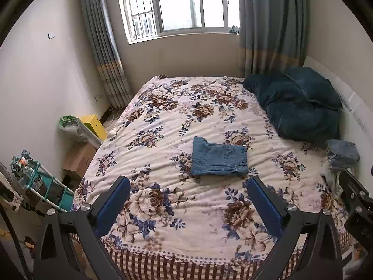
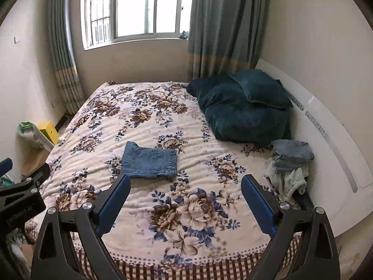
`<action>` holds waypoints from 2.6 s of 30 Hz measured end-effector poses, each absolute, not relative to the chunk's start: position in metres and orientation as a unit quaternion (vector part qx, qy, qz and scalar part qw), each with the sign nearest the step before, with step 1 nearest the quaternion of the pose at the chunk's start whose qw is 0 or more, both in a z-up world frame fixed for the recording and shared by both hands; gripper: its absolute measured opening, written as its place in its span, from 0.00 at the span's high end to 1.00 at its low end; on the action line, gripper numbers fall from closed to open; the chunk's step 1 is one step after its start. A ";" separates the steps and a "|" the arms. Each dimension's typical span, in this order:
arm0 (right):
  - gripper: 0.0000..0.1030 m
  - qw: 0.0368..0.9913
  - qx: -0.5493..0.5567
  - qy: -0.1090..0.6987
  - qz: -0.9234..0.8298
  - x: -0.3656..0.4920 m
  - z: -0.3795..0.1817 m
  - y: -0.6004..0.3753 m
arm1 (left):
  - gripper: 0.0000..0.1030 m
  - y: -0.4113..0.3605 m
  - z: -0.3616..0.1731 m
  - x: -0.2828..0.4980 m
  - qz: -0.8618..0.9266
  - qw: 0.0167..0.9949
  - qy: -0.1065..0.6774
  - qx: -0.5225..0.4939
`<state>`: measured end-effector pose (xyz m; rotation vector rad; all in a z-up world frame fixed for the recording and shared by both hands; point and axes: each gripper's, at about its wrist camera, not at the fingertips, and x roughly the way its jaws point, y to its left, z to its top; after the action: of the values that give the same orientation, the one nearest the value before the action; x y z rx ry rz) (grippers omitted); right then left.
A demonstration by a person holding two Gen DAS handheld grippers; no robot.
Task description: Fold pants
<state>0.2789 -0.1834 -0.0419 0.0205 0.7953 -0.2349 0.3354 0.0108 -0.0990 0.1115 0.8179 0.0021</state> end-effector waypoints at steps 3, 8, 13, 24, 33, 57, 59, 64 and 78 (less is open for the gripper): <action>0.04 0.913 0.006 0.393 -0.114 0.295 -0.057 -0.186 | 0.00 0.008 -0.106 0.347 0.002 0.914 0.402 0.059; 0.03 0.910 0.003 0.398 -0.113 0.314 -0.076 -0.188 | 0.00 0.009 -0.110 0.359 0.002 0.913 0.405 0.059; 0.03 0.910 0.006 0.399 -0.110 0.320 -0.083 -0.187 | 0.00 0.011 -0.112 0.366 0.000 0.912 0.407 0.053; 0.03 0.912 0.000 0.398 -0.098 0.320 -0.088 -0.177 | 0.00 0.009 -0.118 0.369 -0.005 0.911 0.409 0.049; 0.02 0.912 0.003 0.399 -0.096 0.322 -0.090 -0.176 | 0.00 0.006 -0.122 0.365 -0.007 0.912 0.409 0.045; 0.02 0.912 0.009 0.397 -0.100 0.315 -0.089 -0.180 | 0.00 0.005 -0.118 0.361 -0.008 0.912 0.409 0.037; 0.02 0.912 0.010 0.397 -0.100 0.314 -0.088 -0.180 | 0.00 0.005 -0.118 0.361 -0.008 0.912 0.408 0.038; 0.02 0.912 0.015 0.398 -0.097 0.309 -0.087 -0.179 | 0.00 0.004 -0.116 0.362 -0.009 0.913 0.407 0.039; 0.02 0.914 0.023 0.394 -0.095 0.305 -0.079 -0.177 | 0.00 0.001 -0.112 0.359 -0.006 0.914 0.405 0.039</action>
<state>0.3046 -0.1773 -0.0793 0.0477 0.8112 -0.1952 0.3592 0.0014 -0.1116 0.0796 0.8334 -0.0126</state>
